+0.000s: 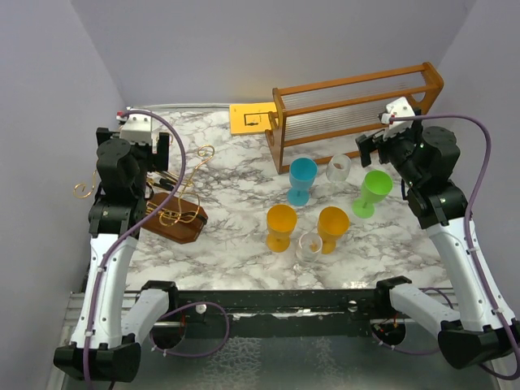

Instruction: Place the wine glass upside down on the wine glass rack

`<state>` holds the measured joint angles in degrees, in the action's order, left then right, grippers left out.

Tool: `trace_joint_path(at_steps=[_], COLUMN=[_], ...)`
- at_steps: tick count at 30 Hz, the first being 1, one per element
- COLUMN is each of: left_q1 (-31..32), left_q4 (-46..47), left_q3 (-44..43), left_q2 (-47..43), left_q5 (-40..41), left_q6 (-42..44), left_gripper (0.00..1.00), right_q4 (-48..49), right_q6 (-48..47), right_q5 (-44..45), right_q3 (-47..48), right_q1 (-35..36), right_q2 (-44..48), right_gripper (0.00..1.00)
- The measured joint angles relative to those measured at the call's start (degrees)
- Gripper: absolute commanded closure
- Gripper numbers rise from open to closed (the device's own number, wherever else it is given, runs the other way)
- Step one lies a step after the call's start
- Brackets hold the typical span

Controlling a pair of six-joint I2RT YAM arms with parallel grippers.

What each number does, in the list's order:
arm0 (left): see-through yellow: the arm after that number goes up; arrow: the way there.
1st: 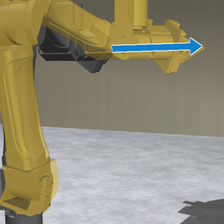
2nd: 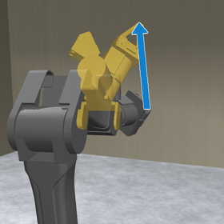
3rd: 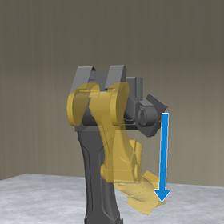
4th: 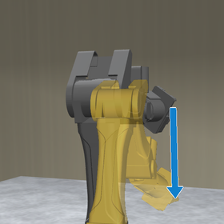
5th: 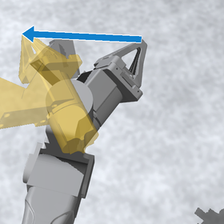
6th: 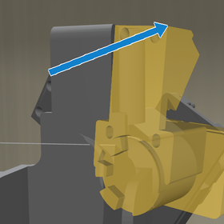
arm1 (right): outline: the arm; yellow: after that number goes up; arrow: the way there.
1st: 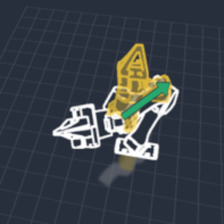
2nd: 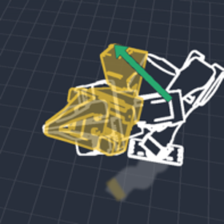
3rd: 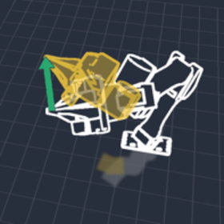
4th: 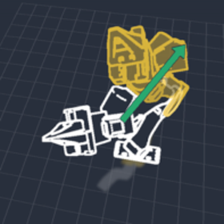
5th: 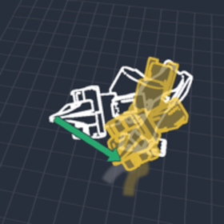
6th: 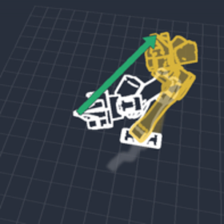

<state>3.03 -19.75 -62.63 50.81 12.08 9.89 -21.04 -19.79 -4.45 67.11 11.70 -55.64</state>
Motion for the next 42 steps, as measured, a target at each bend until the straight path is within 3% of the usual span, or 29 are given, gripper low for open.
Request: trace_joint_path(at_steps=[11, 20, 23, 30, 42], left_q1=[-6.08, -9.75, -11.13, -12.20, -12.39], left_q4=[-16.17, -28.46, -29.86, -31.74, -29.88], left_q3=[-10.29, -10.40, -9.33, -7.69, -8.02], left_q2=[-2.51, -4.11, -4.72, -3.72, 5.05], left_q5=[-6.82, -11.13, -12.28, -13.60, -15.74], left_q6=[0.28, 1.03, 1.68, 2.75, 3.10], left_gripper=[0.01, 0.13, 0.20, 0.24, 0.32], right_q4=[-2.29, -2.97, -3.34, -4.63, -5.55], right_q6=[-0.68, -0.85, -0.83, -0.81, -0.39], right_q5=[-4.52, -7.91, -9.03, -11.37, -14.32], right_q3=[0.57, 0.57, 0.68, 0.98, 0.98], right_q1=[-0.20, -0.20, -0.20, -0.22, -0.22], right_q2=[-1.97, -2.12, -2.12, -1.95, -2.12], right_gripper=[0.01, 0.00, 0.01, 0.01, 0.01])
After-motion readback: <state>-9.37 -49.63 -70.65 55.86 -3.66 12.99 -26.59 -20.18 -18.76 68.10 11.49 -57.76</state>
